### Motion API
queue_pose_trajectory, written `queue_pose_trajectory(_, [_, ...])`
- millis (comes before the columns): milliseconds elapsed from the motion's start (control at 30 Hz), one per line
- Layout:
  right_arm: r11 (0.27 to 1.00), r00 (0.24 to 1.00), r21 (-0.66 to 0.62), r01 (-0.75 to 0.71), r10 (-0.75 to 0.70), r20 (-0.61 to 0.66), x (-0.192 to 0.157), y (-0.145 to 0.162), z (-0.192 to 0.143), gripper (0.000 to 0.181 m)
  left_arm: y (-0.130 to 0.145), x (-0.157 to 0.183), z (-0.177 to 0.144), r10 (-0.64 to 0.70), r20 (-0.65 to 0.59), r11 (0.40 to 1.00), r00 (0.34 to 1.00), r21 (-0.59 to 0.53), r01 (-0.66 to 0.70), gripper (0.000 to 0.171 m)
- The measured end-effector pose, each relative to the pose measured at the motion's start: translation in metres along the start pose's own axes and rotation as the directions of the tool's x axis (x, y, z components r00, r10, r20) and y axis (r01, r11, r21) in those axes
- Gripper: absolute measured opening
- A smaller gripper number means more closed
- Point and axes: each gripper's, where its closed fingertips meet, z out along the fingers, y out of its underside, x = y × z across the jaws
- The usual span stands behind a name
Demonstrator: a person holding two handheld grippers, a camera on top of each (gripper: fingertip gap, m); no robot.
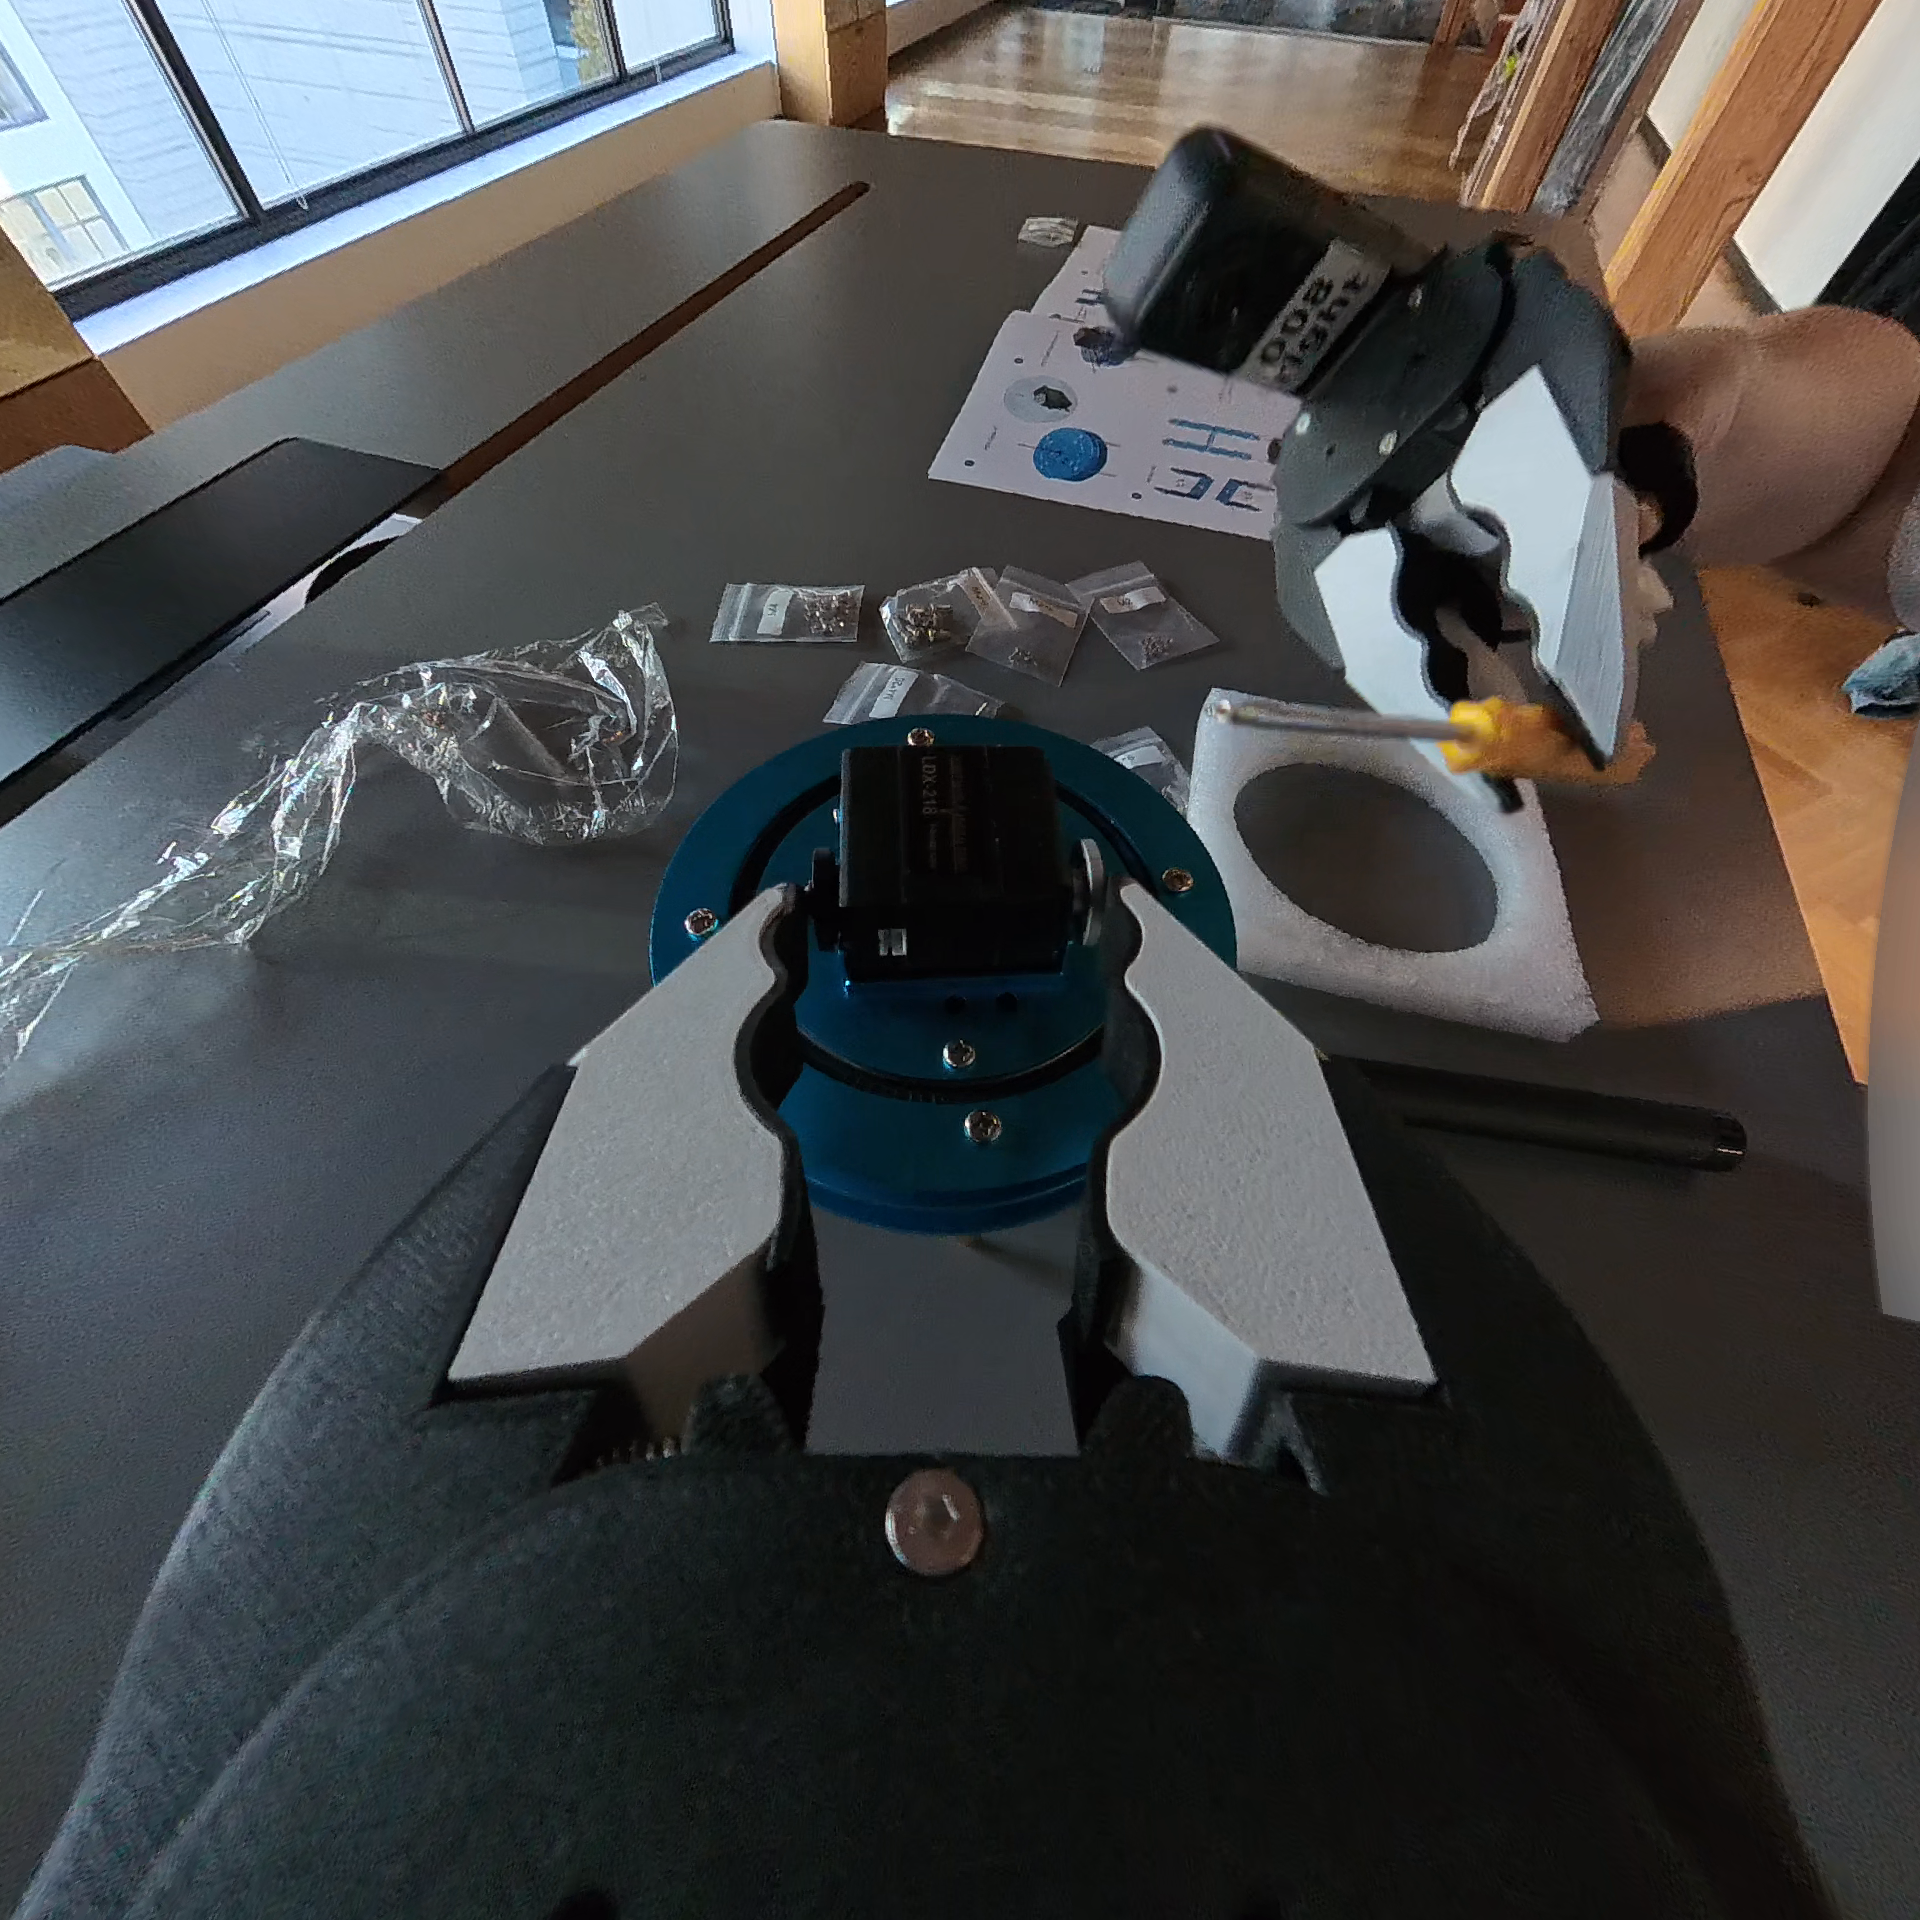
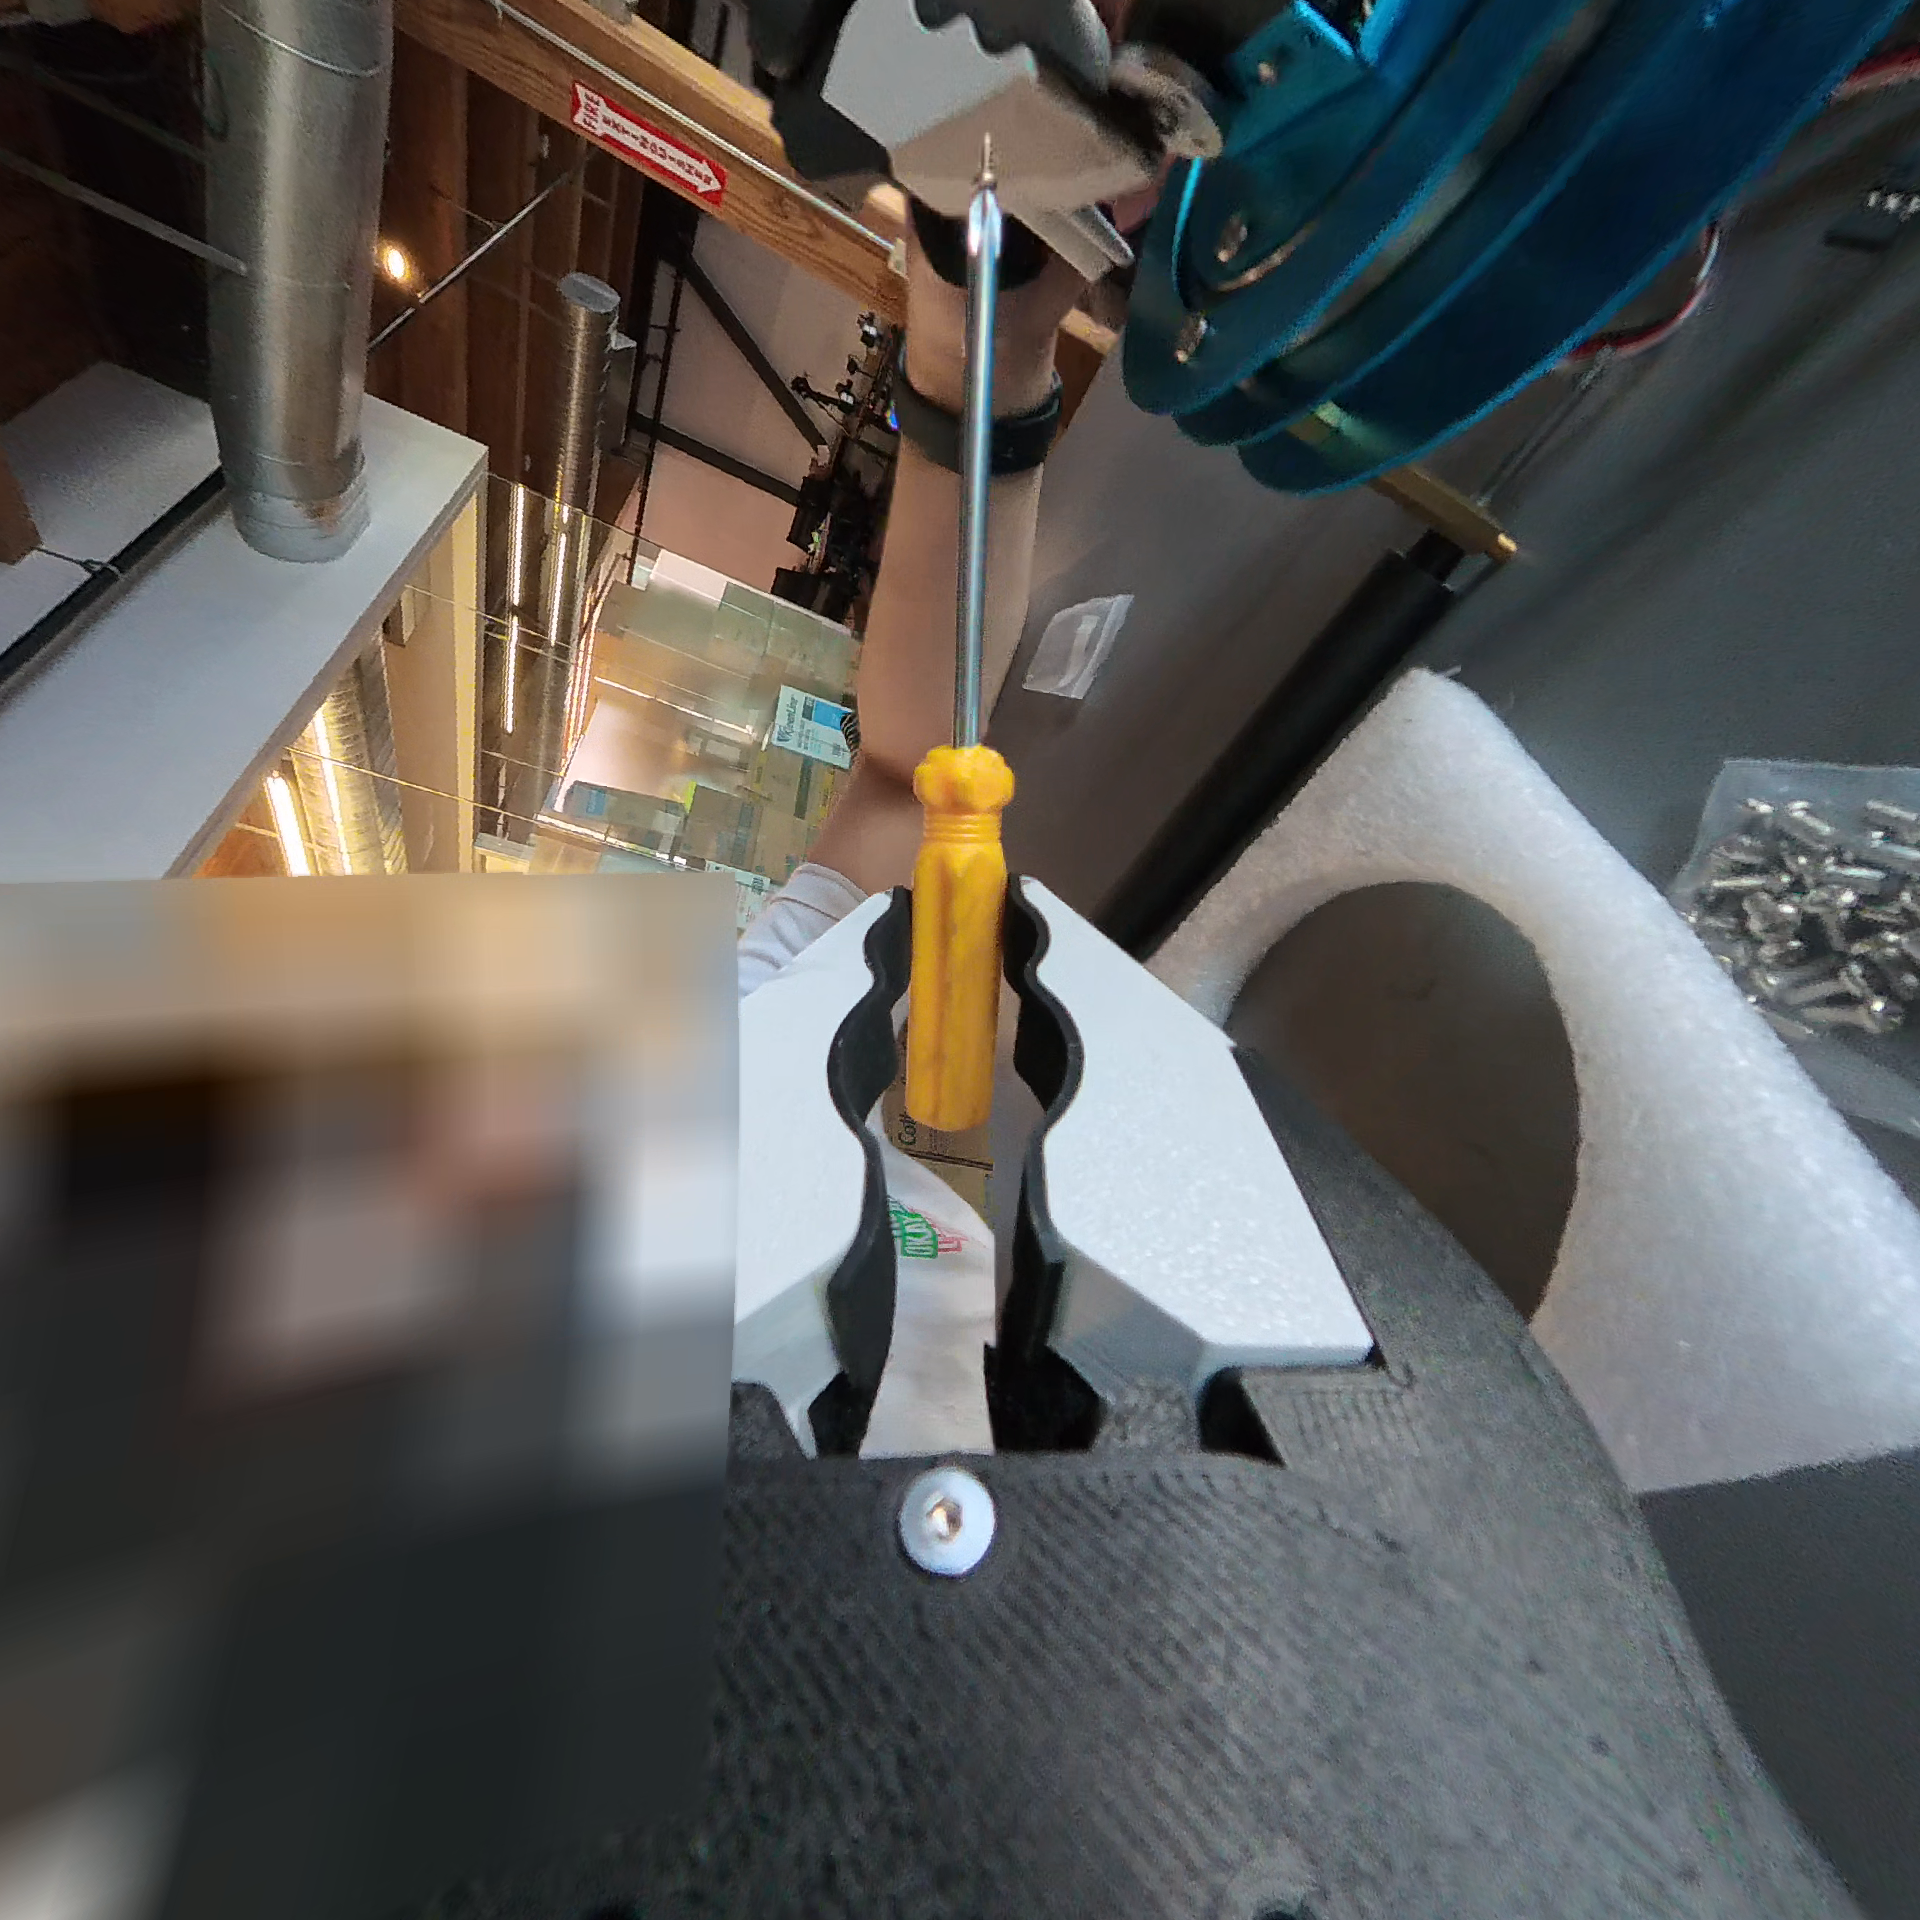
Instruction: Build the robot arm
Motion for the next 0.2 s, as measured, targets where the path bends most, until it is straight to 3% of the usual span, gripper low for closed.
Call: queue_pose_trajectory(200, [0.999,0.998,0.011,0.05,-0.049,-0.038,-0.001,-0.017,-0.01,0.016,0.0,-0.001,0.003,0.061,0.058,0.998,0.996,-0.036,-0.059,0.056])
